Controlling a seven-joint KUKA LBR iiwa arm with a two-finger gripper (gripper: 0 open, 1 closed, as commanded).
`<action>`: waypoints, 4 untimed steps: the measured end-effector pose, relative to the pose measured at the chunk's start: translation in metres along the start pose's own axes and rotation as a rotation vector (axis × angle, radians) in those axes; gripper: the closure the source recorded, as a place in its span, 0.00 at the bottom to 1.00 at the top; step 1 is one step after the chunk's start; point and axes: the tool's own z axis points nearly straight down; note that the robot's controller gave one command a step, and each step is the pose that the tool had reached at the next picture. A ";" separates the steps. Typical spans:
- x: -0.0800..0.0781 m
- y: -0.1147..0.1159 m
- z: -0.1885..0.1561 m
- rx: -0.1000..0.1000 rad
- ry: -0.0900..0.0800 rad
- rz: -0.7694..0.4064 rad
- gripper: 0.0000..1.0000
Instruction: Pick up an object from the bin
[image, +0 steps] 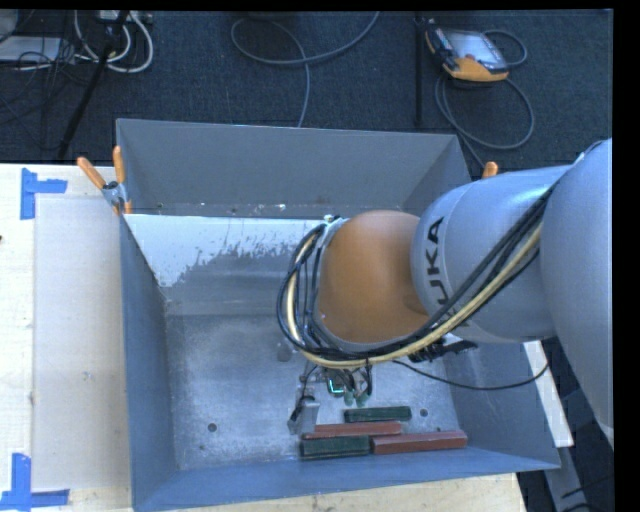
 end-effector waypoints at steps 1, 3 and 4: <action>-0.002 -0.001 -0.004 -0.001 -0.007 0.005 0.00; 0.015 -0.071 0.028 -0.001 -0.007 -0.154 0.00; 0.011 -0.102 0.034 0.000 -0.007 -0.127 0.00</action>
Offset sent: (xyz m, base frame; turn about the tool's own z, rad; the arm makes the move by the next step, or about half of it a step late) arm -0.0188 -0.0880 -0.0634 -0.2018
